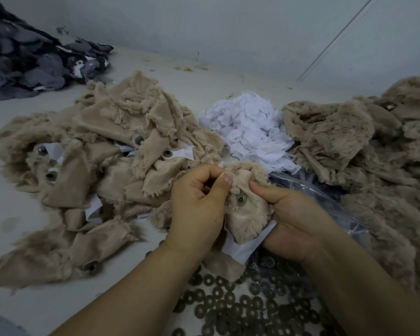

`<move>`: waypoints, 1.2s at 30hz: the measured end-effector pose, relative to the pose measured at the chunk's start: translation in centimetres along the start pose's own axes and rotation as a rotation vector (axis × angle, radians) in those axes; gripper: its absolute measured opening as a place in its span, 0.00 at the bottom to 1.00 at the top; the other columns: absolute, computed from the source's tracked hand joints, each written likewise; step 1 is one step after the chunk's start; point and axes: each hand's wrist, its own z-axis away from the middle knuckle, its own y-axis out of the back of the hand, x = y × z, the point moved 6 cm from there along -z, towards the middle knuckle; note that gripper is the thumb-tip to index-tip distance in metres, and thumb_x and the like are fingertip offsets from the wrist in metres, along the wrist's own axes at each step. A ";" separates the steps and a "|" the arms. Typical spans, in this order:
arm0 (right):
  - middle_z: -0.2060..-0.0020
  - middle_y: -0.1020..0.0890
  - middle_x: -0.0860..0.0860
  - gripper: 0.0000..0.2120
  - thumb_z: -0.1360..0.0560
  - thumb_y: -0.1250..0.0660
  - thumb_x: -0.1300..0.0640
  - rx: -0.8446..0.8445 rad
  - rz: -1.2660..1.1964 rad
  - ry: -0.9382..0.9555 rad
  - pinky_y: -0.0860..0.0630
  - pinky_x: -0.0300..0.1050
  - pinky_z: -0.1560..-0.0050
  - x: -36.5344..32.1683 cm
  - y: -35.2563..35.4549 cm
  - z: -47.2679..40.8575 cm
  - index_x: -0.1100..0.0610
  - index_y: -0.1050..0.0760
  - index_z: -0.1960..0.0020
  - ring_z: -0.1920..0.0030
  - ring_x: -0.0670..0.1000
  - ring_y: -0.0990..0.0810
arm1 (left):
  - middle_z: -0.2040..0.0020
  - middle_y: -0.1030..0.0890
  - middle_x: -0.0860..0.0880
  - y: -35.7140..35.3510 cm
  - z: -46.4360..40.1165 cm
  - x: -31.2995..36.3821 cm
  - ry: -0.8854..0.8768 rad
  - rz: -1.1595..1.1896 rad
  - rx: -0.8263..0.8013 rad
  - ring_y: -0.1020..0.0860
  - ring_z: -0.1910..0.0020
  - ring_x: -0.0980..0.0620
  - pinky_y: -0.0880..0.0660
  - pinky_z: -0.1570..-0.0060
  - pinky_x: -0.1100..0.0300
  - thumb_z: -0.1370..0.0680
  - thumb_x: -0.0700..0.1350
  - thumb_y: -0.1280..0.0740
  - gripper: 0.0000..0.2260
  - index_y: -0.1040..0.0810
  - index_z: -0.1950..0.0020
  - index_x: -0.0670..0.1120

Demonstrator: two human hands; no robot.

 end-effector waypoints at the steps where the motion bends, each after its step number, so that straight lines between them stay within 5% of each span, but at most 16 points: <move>1: 0.47 0.16 0.65 0.16 0.25 0.37 0.61 0.008 0.013 0.005 0.15 0.55 0.58 -0.2 0.1 0.0 0.69 0.21 0.42 0.54 0.60 0.13 | 0.68 0.23 0.54 0.0 0.0 0.2 -0.023 -0.008 0.000 0.25 0.67 0.55 0.24 0.65 0.58 0.24 0.43 0.33 0.10 0.22 0.65 0.49; 6: 0.47 0.16 0.63 0.18 0.28 0.37 0.61 0.066 0.095 0.000 0.17 0.54 0.50 -0.7 0.7 0.2 0.67 0.19 0.41 0.47 0.61 0.15 | 0.65 0.22 0.50 -0.2 0.3 1.2 -0.166 -0.098 -0.043 0.24 0.64 0.55 0.25 0.62 0.59 0.23 0.39 0.33 0.07 0.20 0.60 0.42; 13: 0.45 0.16 0.64 0.19 0.22 0.35 0.53 0.071 0.088 0.048 0.17 0.55 0.52 -0.7 0.4 0.3 0.66 0.22 0.38 0.46 0.62 0.15 | 0.65 0.24 0.49 -0.5 0.7 2.4 -0.301 -0.213 -0.070 0.25 0.63 0.53 0.27 0.60 0.60 0.24 0.36 0.33 0.07 0.21 0.62 0.38; 19: 0.47 0.16 0.64 0.17 0.21 0.36 0.54 0.090 0.082 0.057 0.16 0.56 0.55 -0.8 0.6 0.5 0.66 0.21 0.41 0.50 0.62 0.14 | 0.67 0.24 0.47 -0.2 0.8 1.9 -0.241 -0.203 0.009 0.26 0.66 0.53 0.27 0.63 0.59 0.25 0.36 0.33 0.08 0.22 0.64 0.39; 24: 0.43 0.17 0.65 0.20 0.21 0.35 0.53 0.076 0.134 0.073 0.24 0.61 0.37 -0.6 0.7 0.5 0.66 0.22 0.38 0.43 0.64 0.17 | 0.69 0.26 0.49 -0.2 0.5 1.2 -0.139 -0.159 -0.034 0.28 0.69 0.55 0.30 0.66 0.64 0.25 0.40 0.34 0.09 0.24 0.65 0.40; 30: 0.44 0.17 0.65 0.20 0.24 0.33 0.54 0.061 0.161 0.107 0.24 0.61 0.36 -0.7 0.5 0.4 0.66 0.21 0.38 0.43 0.63 0.17 | 0.73 0.30 0.52 -0.2 0.3 0.5 -0.063 -0.132 -0.059 0.32 0.72 0.59 0.33 0.70 0.67 0.21 0.40 0.31 0.14 0.26 0.67 0.41; 36: 0.48 0.15 0.61 0.18 0.29 0.31 0.55 0.120 0.170 0.205 0.20 0.59 0.43 -1.2 0.8 0.2 0.63 0.19 0.43 0.47 0.60 0.15 | 0.63 0.24 0.32 0.1 0.2 0.4 -0.045 -0.032 -0.012 0.25 0.62 0.34 0.23 0.62 0.42 0.20 0.43 0.36 0.15 0.23 0.58 0.31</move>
